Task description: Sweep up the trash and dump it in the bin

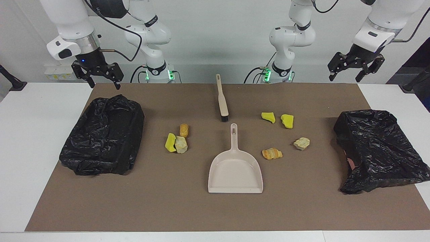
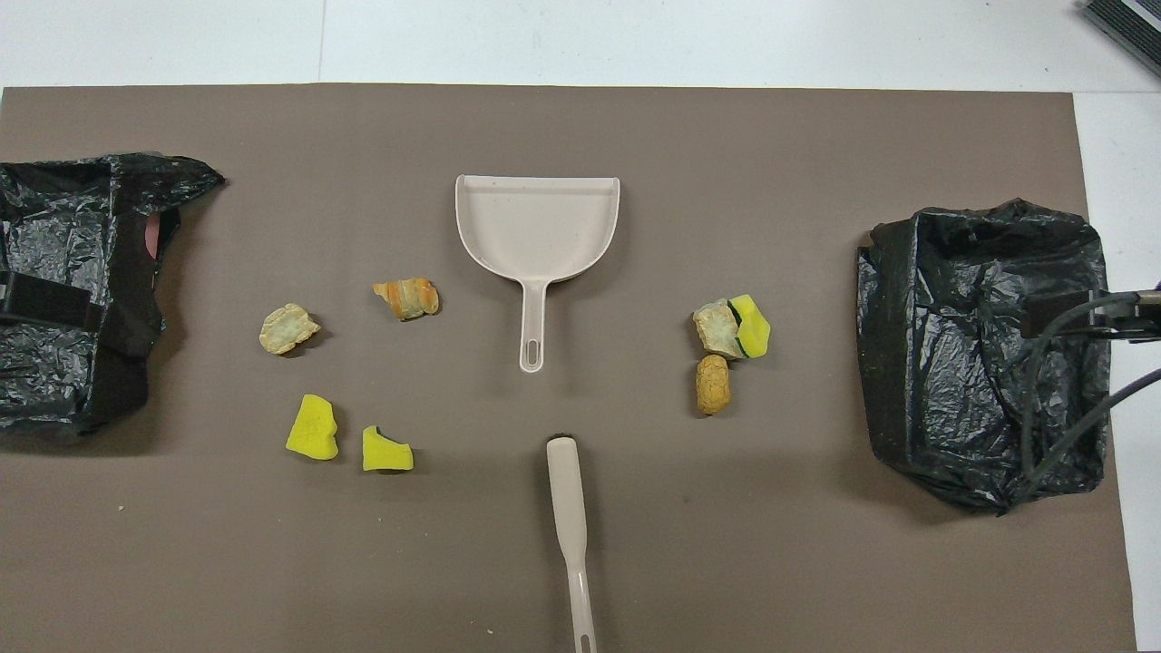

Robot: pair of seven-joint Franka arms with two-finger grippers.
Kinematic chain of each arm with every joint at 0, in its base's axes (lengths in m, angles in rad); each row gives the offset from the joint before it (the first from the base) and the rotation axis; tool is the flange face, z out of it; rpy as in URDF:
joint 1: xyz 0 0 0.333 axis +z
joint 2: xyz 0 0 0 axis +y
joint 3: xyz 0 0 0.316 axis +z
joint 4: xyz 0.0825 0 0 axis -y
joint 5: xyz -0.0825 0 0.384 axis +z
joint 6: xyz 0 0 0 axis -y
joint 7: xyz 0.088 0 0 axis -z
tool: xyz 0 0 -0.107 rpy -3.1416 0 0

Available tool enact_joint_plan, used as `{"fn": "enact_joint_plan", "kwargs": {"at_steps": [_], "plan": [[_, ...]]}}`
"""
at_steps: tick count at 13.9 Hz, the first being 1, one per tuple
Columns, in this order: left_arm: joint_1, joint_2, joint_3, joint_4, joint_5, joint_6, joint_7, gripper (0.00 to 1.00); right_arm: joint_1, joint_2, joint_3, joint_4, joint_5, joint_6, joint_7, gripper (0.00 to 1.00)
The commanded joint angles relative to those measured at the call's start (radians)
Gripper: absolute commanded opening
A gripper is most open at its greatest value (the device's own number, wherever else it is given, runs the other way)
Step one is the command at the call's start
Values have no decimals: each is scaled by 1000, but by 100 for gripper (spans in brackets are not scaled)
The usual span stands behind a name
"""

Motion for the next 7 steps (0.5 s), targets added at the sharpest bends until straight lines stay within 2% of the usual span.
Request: {"fn": "enact_joint_plan", "kwargs": {"at_steps": [1,4,7], "plan": [[-6,-25,-11,-40,-12,33,-3,100,-5,-3,4,4,19,-11,-16,100],[-21,-26,-28,-61,-14,56,-4,100,-3,-1,13,7,19,-11,-16,100],[-25,-19,-74,-106,-18,150,-23,100,-6,-1,11,7,19,-13,-15,100]]}}
